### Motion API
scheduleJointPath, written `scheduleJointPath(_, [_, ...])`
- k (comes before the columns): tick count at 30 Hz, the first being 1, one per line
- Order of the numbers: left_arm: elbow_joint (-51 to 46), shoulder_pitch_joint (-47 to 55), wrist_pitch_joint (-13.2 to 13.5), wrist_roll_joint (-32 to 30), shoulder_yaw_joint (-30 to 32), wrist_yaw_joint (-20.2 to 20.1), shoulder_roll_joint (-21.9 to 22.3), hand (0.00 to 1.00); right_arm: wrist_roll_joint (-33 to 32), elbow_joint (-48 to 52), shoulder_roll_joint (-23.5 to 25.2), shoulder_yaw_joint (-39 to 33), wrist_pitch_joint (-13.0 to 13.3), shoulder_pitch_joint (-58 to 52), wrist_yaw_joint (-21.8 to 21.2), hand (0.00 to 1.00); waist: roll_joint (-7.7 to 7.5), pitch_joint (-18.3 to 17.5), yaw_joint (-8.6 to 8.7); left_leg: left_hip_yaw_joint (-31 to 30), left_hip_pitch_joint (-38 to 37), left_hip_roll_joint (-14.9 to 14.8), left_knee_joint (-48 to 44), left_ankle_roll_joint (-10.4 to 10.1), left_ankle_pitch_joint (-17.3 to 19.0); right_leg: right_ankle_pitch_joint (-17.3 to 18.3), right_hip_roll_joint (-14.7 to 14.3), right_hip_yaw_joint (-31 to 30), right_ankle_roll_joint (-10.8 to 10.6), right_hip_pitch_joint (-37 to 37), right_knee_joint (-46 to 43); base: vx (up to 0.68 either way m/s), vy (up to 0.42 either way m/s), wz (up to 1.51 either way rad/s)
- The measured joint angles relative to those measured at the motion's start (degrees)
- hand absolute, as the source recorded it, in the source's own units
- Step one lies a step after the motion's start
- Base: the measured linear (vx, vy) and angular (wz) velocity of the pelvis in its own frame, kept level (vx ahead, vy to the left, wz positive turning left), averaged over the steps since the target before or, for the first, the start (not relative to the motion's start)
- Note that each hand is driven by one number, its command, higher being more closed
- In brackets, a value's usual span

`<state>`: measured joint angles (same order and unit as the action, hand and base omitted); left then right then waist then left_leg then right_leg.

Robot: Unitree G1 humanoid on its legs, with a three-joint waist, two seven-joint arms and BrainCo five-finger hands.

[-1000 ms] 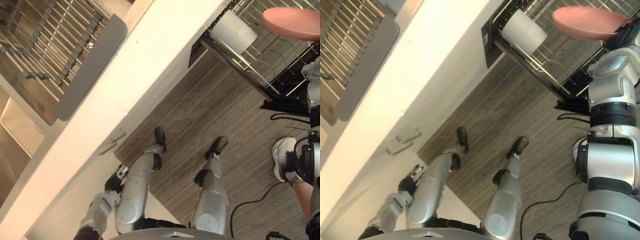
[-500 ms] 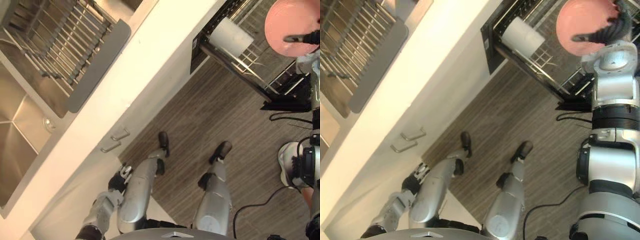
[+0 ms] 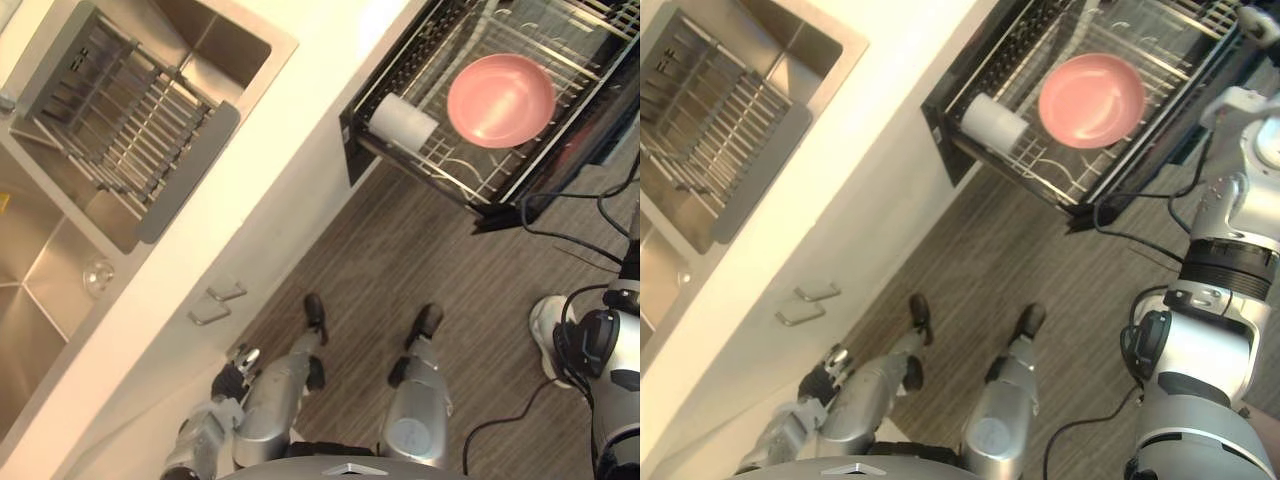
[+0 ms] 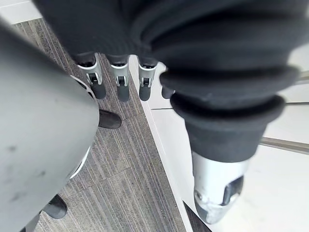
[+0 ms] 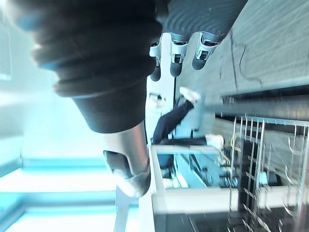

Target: Walk over to the sink, pick up the cup, carry it to the dishwasher, place the cup inside the dishwasher, then close the dishwasher door

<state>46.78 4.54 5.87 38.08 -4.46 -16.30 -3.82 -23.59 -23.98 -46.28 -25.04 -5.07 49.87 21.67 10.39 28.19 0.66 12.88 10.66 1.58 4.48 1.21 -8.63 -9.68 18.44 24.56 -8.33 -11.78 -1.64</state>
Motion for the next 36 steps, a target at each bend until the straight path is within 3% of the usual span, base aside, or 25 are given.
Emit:
scheduleJointPath(4, [1.73, 0.08, 0.52, 0.02, 0.57, 0.14, 0.0, 0.0, -9.53, -5.19, -0.32, -5.61, 3.95, -4.41, 6.15, 1.0, -0.26, -0.18, 1.3, 1.17, -0.94, -0.62, 0.36, -0.41, -0.14, 0.36, -0.36, -0.97, -0.11, 0.1, -0.6, 0.01, -0.057, -0.12])
scheduleJointPath(8, [3.33, 0.08, 0.54, 0.01, 1.16, 0.1, 0.0, 0.0, -17.91, -11.06, -0.28, -6.96, 4.47, -10.09, 5.1, 1.0, -0.33, -0.26, 2.84, 1.56, -1.26, -1.13, 0.41, -1.07, -0.2, 0.56, -0.72, -1.48, 0.01, 0.04, -0.77, 0.02, -0.063, -0.08])
scheduleJointPath(11, [3.76, 0.07, 0.86, 0.01, 1.07, 0.1, -0.01, 0.0, -24.39, -15.71, 0.04, -7.03, 3.29, -12.6, 1.86, 1.0, -0.33, -0.27, 3.02, 1.82, -1.26, -1.45, 0.41, -1.46, -0.11, 0.62, -0.88, -1.67, 0.16, -0.14, -0.72, 0.02, -0.062, -0.06])
scheduleJointPath(16, [4.55, 0.0, 1.71, -0.01, 0.85, -0.09, -0.04, 0.0, -32.82, -20.43, 1.76, -4.65, -1.76, -15.63, -5.87, 1.0, -0.31, -0.3, 2.82, 1.67, -0.38, -1.71, 0.41, -1.87, -0.39, 0.44, -1.14, -1.41, 0.33, -0.5, 0.17, 0.03, -0.061, 0.02])
scheduleJointPath(21, [5.79, -0.62, 1.64, -0.07, -0.76, -0.1, -0.75, 0.0, -33.32, -24.79, 4.41, -0.57, -4.42, -15.63, -12.95, 1.0, -0.31, -1.86, 1.39, 0.82, 2.35, -1.66, 0.39, -1.67, -1.38, -0.54, -1.34, -0.51, 0.53, -2.43, 0.47, 0.06, -0.053, 0.1])
scheduleJointPath(26, [5.69, -1.01, 1.72, -0.01, -2.4, -0.19, -0.8, 0.0, -31.47, -24.78, 7.43, 4.44, -6.26, -12.72, -16.69, 1.0, 0.36, -2.31, 0.48, -1.79, 3.9, -1.16, 0.37, -1.66, -1.9, -0.5, -0.78, 1.57, 0.47, -2.67, 0.09, 0.06, -0.046, 0.21])
scheduleJointPath(28, [5.64, -1.53, 1.73, 0.03, -2.84, -0.3, -0.76, 0.0, -29.81, -24.77, 8.62, 6.45, -6.76, -11.07, -17.75, 1.0, 0.53, -2.42, -0.65, -2.27, 4.48, -0.91, 0.37, -1.5, -2.19, -0.28, -0.43, 2.04, 0.37, -3.18, -0.69, 0.03, -0.03, 0.24])
scheduleJointPath(34, [5.57, -1.68, 2.33, 0.17, -3.71, -0.35, -0.7, 0.0, -23.16, -26.08, 9.78, 7.2, -6.6, -9.62, -15.28, 1.0, 0.97, -2.54, -1.29, -6.53, 5.51, 0.36, 0.37, -1.69, -2.99, 2.82, 2.17, 5.64, 0.31, -3.44, -6.07, 0.01, -0.02, 0.36])
scheduleJointPath(36, [5.56, -1.66, 3.0, 0.71, -4.77, -0.36, -0.39, 0.0, -20.84, -26.08, 9.33, 8.58, -6.74, -8.71, -14.78, 1.0, 2.11, -2.53, -1.84, -8.27, 5.8, 0.52, 0.38, -2.22, -3.37, 4.1, 2.92, 7.0, 0.38, -3.46, -8.22, -0.01, -0.059, 0.37])
